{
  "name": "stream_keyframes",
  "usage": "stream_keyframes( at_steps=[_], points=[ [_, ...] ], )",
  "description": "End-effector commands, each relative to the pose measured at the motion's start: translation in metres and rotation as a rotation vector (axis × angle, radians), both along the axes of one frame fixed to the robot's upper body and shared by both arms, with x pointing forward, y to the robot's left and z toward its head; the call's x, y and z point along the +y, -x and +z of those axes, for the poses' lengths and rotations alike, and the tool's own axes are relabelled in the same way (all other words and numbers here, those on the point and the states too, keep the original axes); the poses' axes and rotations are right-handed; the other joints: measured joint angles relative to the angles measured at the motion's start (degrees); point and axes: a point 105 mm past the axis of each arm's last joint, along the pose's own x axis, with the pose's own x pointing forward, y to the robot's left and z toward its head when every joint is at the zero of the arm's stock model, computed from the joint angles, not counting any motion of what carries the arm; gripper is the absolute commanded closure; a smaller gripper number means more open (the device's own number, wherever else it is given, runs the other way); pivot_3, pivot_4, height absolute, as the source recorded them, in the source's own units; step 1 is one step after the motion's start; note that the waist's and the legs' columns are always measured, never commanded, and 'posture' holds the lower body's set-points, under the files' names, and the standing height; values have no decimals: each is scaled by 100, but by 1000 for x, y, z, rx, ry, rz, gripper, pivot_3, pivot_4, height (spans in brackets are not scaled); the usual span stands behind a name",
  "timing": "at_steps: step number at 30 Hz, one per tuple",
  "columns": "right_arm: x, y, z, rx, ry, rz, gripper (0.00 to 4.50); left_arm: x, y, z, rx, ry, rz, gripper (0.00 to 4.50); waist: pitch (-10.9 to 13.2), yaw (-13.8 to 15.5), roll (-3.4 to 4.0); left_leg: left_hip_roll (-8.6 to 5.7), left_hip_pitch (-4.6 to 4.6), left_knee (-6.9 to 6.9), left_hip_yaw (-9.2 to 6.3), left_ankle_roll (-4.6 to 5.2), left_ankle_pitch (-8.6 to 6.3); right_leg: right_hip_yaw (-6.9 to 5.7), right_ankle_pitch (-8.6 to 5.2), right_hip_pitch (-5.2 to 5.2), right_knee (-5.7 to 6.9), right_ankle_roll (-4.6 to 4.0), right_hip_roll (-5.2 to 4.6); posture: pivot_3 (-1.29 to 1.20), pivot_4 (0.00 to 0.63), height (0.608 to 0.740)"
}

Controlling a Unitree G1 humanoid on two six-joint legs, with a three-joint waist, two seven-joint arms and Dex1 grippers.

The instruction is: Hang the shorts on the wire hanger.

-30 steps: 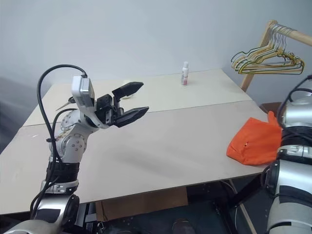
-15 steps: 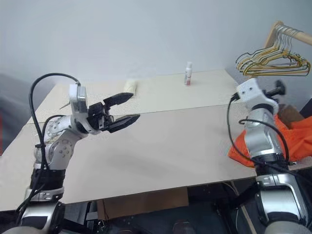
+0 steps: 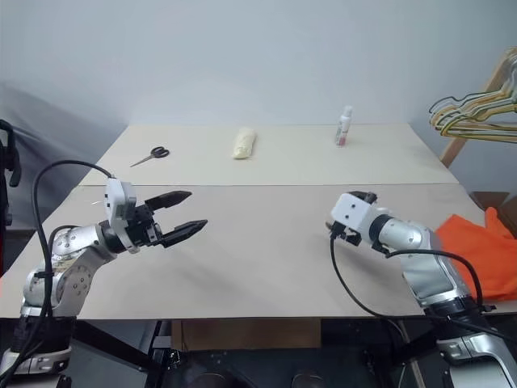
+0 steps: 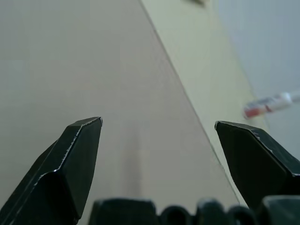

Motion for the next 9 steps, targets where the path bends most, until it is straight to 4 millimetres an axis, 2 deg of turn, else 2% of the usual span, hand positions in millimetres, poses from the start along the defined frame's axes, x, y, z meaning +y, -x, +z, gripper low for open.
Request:
stream_keyframes(
  at_steps=[1,9],
  points=[
    [6,3,16,-49,11,51,28,1,3,10,-58,-30,6,0,3,60,-5,0,0,0,0,0,0,-1,0,0,-1,0,0,140,0,740],
    [2,2,13,-32,33,38,28,-4,-1,7,-56,-73,-2,0,7,113,-11,-2,0,-1,0,-3,-2,-1,0,0,-3,-1,1,137,0,740]
  ],
)
